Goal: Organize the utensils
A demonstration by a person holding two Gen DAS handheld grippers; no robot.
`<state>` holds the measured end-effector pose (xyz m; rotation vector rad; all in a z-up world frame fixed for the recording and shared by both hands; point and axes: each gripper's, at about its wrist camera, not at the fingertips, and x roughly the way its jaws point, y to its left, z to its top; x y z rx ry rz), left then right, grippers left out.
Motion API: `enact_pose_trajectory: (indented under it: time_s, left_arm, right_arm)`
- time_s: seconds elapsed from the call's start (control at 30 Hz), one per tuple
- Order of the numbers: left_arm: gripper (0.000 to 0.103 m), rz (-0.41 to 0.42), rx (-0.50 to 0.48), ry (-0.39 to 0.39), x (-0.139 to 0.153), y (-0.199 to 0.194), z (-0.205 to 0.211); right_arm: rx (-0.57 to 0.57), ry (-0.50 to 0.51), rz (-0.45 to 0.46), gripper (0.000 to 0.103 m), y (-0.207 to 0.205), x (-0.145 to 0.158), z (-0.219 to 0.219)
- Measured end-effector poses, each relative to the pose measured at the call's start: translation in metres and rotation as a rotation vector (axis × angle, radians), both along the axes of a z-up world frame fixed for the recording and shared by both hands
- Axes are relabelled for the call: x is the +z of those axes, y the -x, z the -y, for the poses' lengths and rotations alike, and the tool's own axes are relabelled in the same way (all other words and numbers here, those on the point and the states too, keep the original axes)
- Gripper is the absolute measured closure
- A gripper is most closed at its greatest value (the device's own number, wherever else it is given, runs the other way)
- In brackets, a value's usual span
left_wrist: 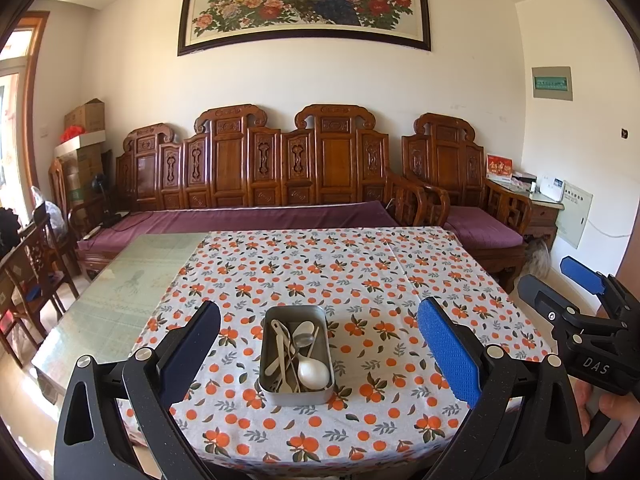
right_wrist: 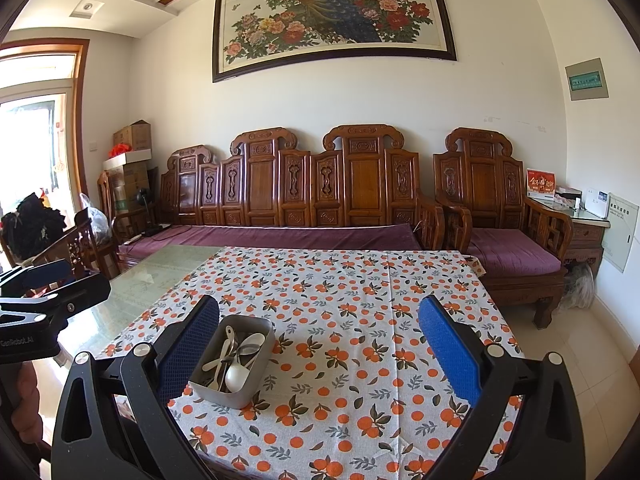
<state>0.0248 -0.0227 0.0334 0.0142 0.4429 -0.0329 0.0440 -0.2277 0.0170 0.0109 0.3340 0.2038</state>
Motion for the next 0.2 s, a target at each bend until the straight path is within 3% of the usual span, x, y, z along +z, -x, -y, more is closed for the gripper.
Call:
enact_pose_trajectory:
  time_s: [0.2]
  left_arm:
    - [0.008, 0.005, 0.001, 0.002, -0.0006, 0.0008, -0.0016]
  right_arm:
    - [0.000, 0.000, 0.000, 0.003, 0.0000, -0.0003, 0.0001]
